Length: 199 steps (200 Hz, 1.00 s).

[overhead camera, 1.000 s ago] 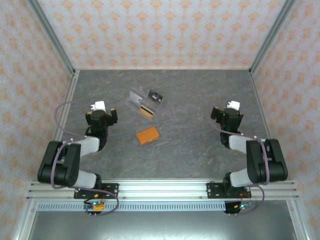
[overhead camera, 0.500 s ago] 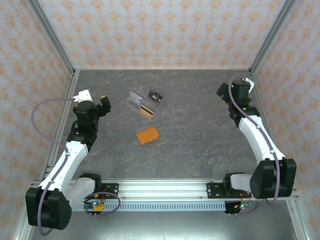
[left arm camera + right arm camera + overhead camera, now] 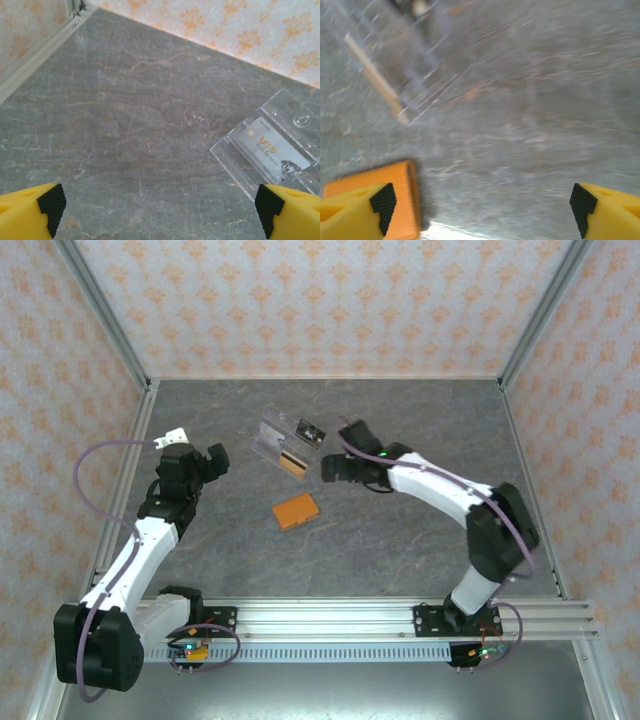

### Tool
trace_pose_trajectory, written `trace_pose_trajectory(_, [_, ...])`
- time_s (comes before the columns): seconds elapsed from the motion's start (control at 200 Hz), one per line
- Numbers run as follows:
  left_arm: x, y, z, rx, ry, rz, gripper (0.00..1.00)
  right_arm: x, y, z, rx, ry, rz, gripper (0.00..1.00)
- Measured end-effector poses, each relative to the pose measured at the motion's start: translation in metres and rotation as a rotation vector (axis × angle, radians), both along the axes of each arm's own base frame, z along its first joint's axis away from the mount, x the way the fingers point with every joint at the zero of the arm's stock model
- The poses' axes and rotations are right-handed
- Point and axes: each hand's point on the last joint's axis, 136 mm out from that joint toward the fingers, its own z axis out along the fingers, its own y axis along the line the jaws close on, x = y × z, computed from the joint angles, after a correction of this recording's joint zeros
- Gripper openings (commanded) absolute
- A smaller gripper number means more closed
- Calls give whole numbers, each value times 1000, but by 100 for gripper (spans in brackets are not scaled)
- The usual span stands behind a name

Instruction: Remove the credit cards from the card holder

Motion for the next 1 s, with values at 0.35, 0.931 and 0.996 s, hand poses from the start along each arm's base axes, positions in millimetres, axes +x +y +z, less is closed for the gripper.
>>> trace_pose_trajectory(0.35, [1, -3, -23, -64, 76, 23, 100, -32, 88, -51, -106, 106, 229, 86])
trace_pose_trajectory(0.931, [6, -57, -35, -228, 196, -100, 100, -37, 38, -82, -185, 199, 97, 85])
trace_pose_trajectory(0.996, [5, -69, -43, -260, 223, -119, 100, -33, 16, -83, -181, 214, 36, 85])
